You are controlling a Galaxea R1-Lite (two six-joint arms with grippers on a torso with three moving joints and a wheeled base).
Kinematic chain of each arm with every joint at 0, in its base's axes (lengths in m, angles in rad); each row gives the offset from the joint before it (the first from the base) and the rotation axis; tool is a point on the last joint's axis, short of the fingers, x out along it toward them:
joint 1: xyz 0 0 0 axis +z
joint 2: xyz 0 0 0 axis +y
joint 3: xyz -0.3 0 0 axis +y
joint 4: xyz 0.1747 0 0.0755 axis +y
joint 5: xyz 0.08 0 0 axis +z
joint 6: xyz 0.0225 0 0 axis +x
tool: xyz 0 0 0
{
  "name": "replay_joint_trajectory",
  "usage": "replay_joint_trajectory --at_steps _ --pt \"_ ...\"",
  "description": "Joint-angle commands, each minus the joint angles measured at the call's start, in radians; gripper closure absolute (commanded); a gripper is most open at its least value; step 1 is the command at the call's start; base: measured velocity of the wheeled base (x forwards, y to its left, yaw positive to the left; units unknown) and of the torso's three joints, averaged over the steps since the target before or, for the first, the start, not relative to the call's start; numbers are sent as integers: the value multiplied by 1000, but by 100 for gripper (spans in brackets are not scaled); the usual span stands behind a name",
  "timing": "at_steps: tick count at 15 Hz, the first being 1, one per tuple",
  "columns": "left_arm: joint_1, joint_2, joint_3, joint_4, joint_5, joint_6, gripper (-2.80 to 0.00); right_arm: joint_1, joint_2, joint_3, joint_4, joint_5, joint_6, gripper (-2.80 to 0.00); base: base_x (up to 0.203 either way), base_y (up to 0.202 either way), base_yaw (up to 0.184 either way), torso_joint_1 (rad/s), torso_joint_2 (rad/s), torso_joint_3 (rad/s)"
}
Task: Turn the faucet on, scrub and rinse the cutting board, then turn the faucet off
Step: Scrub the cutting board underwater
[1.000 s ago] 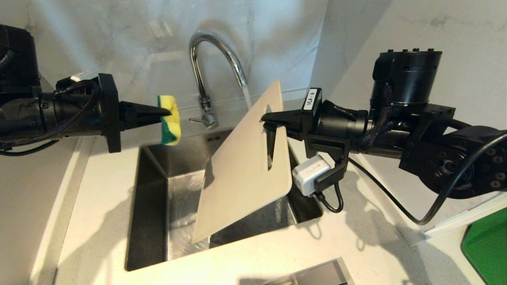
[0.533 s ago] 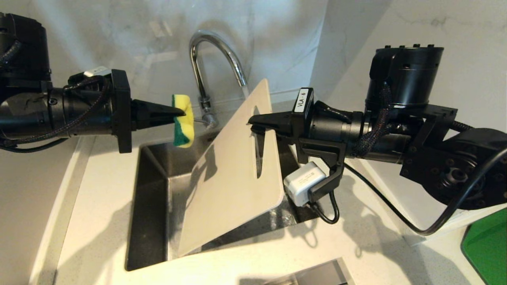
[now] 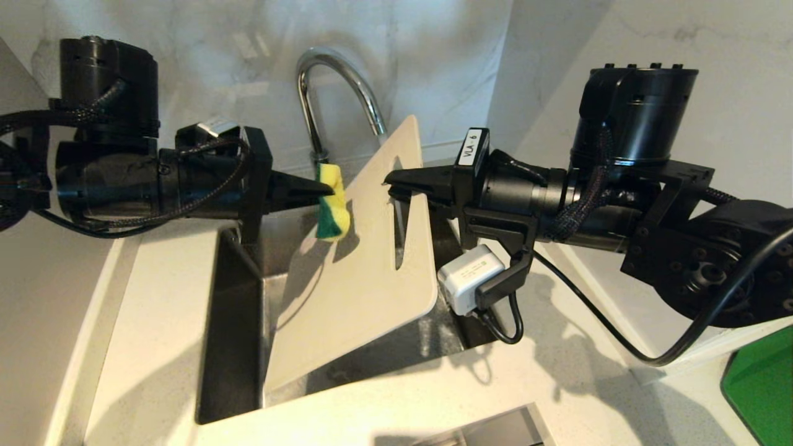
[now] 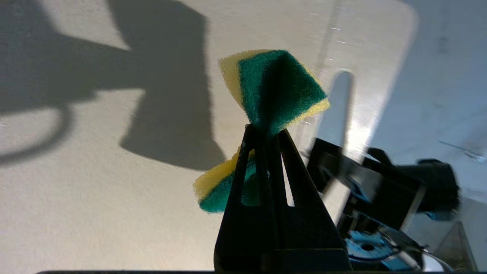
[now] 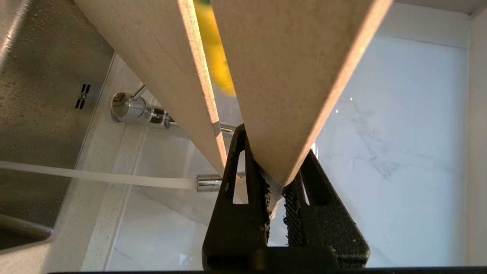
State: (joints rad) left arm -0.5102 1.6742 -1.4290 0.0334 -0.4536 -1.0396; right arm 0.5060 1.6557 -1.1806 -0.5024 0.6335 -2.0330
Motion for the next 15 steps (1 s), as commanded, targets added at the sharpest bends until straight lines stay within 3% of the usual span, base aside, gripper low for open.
replay_joint_trajectory --at_steps 1,6,15 --pt "-4 56 -16 8 -2 5 0 2 -5 7 -4 5 -12 0 0 0 0 0 0 0" --pt "1 81 -4 32 45 89 0 0 -11 12 -4 5 -12 0 0 0 0 0 0 0" --pt "40 116 95 33 55 137 0 0 -22 13 -4 5 -9 0 0 0 0 0 0 0"
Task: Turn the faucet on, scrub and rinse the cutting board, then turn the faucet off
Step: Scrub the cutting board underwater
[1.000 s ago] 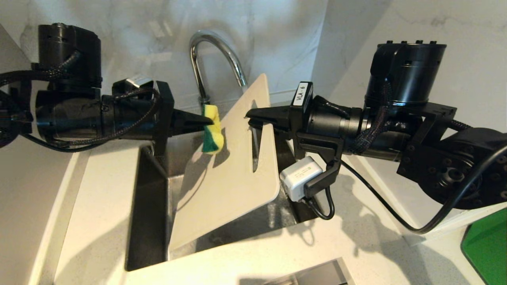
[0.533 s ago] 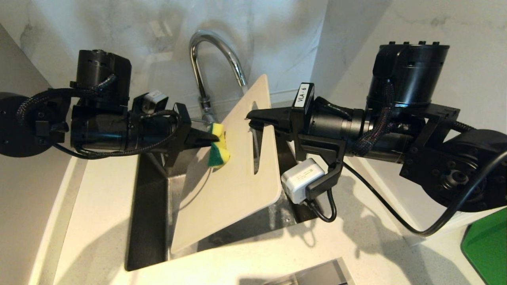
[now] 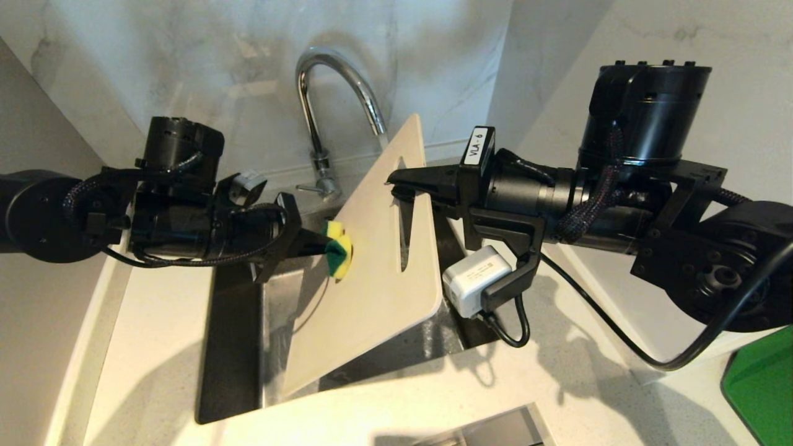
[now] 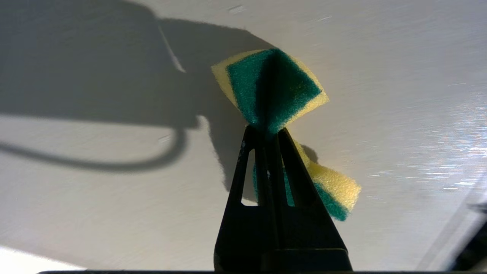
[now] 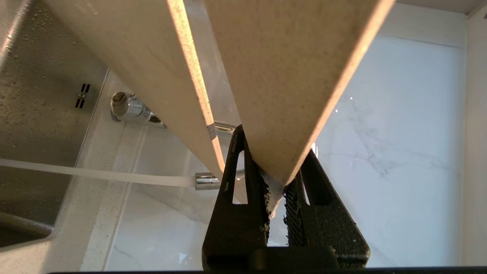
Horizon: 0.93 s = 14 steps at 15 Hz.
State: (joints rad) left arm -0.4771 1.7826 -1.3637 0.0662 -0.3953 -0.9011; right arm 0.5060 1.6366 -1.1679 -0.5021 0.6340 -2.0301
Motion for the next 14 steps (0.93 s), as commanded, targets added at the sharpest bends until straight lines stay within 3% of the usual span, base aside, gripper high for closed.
replay_joint_trajectory --at_steps 1,4,9,14 --pt "19 12 48 0 -3 16 0 0 -3 1 -4 4 -12 0 0 0 0 0 0 0" --pt "68 19 117 -20 -10 67 0 0 -4 -1 -4 4 -12 0 0 0 0 0 0 0" --pt "151 28 293 -187 -14 91 0 0 -7 1 -4 4 -12 0 0 0 0 0 0 0" --pt "207 60 396 -245 -31 130 0 0 -9 2 -26 2 8 0 0 0 0 0 0 0"
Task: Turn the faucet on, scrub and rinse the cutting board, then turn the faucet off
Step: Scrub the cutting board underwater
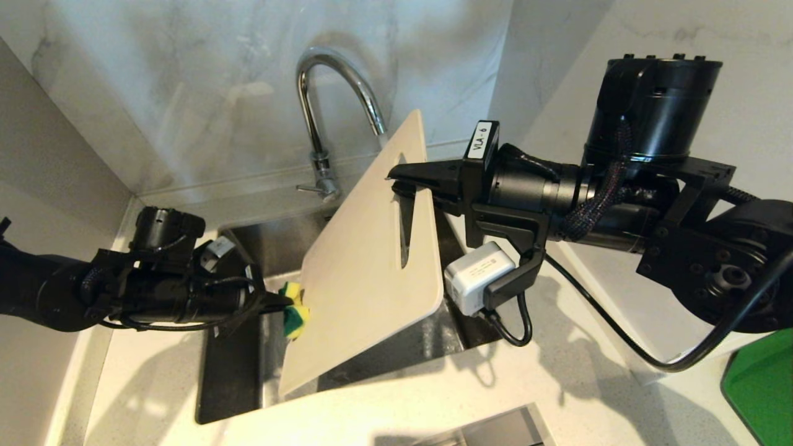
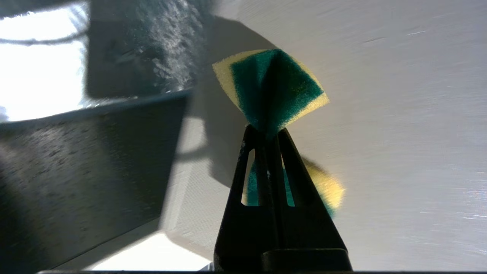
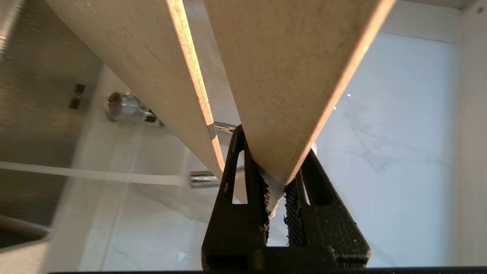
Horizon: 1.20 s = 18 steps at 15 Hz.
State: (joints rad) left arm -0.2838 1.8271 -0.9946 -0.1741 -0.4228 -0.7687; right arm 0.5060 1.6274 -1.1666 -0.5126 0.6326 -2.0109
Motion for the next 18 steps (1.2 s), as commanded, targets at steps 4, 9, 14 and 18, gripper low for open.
replay_joint_trajectory --at_steps 4,9,14,18 --pt "56 31 122 -80 -63 -2 0 0 -15 24 -29 4 -8 0 0 0 0 0 0 0" --pt "94 38 140 -147 -86 -14 0 -1 -27 36 -30 3 6 0 0 0 0 0 0 0" --pt "86 -72 -75 -55 -114 -119 0 0 -31 36 -30 3 6 0 0 0 0 0 0 0" --pt "-26 -83 -436 106 -137 -241 0 1 -41 41 -30 3 8 0 0 0 0 0 0 0"
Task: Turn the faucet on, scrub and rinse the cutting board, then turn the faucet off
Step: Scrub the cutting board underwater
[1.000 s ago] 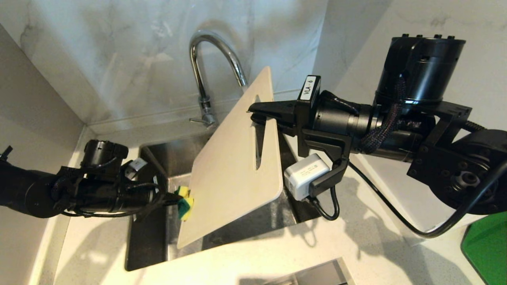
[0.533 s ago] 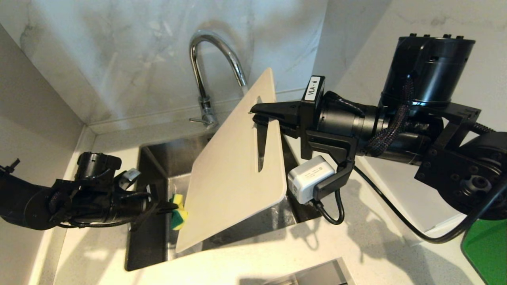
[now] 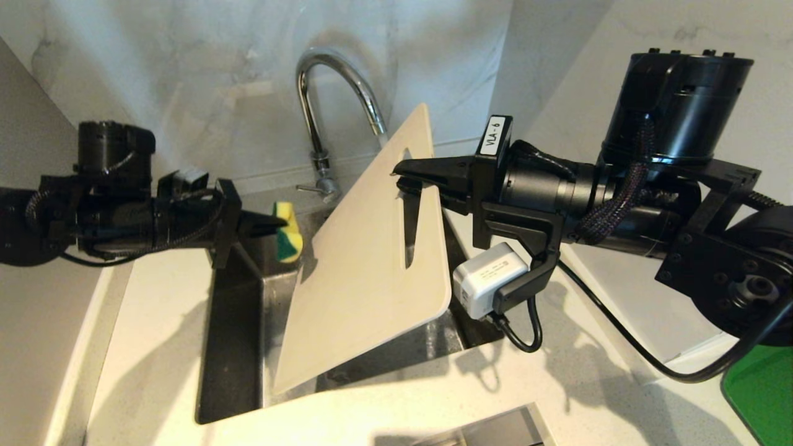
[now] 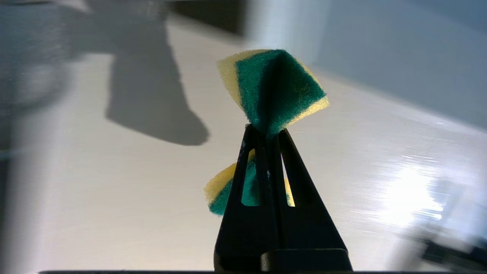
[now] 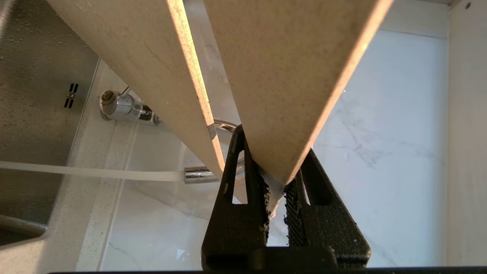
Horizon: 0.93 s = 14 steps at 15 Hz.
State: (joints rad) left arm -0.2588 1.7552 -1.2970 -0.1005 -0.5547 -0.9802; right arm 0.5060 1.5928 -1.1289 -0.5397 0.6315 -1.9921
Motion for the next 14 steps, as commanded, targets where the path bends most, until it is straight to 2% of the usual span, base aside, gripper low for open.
replay_joint_trajectory --at_steps 1,3,6,14 --pt "-93 3 -221 64 -7 -54 0 3 -14 9 -3 4 -11 0 0 0 0 0 0 0" --pt "-174 53 -382 124 -9 -99 0 19 -19 14 -3 4 -11 0 0 0 0 0 0 0" --pt "-230 161 -488 156 -7 -119 0 31 -18 14 -3 2 -11 0 0 0 0 0 0 0" --pt "-202 157 -349 146 -10 -89 0 31 -25 20 -3 1 -10 0 0 0 0 0 0 0"
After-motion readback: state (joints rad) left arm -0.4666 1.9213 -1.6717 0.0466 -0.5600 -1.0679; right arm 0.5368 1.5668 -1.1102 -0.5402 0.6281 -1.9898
